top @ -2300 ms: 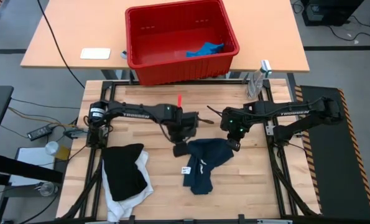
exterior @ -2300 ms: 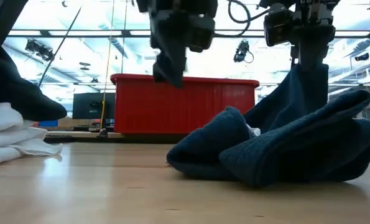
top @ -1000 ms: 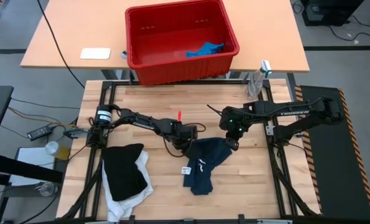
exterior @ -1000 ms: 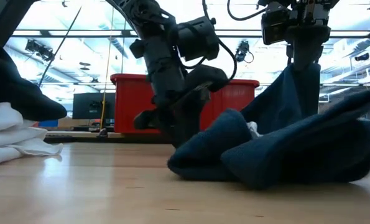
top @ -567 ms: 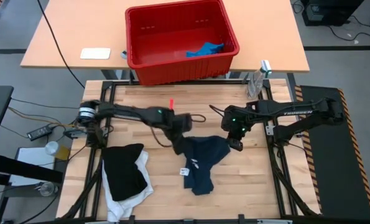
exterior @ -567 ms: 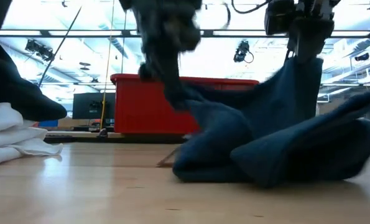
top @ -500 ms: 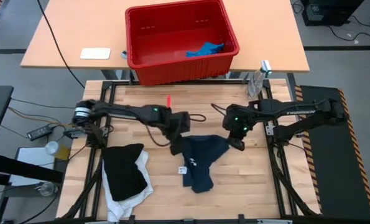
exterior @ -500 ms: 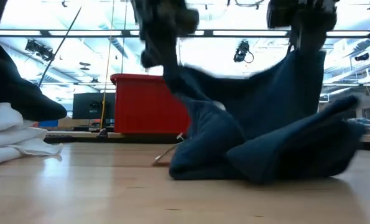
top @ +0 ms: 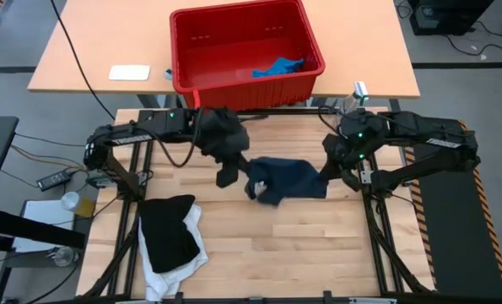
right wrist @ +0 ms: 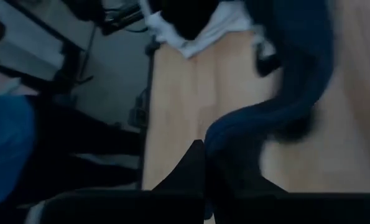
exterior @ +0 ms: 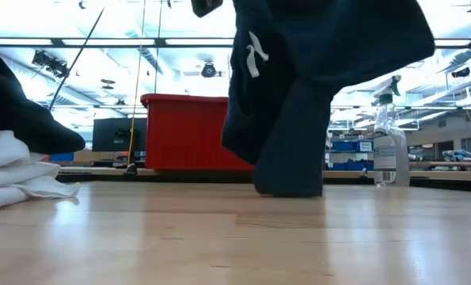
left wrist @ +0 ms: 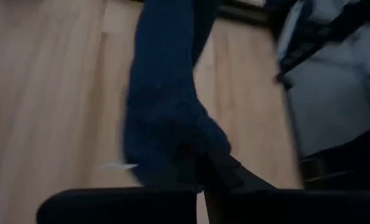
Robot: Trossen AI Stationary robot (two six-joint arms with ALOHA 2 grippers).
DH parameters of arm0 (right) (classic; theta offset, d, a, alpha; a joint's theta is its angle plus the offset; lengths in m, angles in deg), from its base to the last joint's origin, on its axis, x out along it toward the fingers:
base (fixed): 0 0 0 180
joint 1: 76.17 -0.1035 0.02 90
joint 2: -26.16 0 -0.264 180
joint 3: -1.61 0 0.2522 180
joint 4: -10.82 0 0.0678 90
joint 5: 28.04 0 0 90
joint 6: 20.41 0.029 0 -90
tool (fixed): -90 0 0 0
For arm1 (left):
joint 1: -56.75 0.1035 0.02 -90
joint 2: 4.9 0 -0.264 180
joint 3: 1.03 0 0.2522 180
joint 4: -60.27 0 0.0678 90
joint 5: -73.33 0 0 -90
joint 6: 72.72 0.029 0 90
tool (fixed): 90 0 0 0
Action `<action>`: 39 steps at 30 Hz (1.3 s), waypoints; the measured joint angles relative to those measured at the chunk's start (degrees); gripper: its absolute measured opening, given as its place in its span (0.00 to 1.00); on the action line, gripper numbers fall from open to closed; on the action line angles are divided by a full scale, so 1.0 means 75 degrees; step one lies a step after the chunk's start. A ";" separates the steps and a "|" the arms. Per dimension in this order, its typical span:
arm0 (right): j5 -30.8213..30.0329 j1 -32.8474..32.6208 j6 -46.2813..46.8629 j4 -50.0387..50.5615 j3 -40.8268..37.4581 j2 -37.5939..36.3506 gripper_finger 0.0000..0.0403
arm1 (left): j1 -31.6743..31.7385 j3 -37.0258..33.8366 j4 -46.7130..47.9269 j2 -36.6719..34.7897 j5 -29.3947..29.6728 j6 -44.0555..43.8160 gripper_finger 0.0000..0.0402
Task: Fold Laundry from Bin
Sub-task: Remove the dark blue shorts from the red bin and place them on the table
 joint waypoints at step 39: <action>-0.4375 -0.0067 -0.1950 0.3065 0.0880 0.0747 0.03 | -0.0462 0.0897 0.1235 0.0062 0.3513 0.4005 0.02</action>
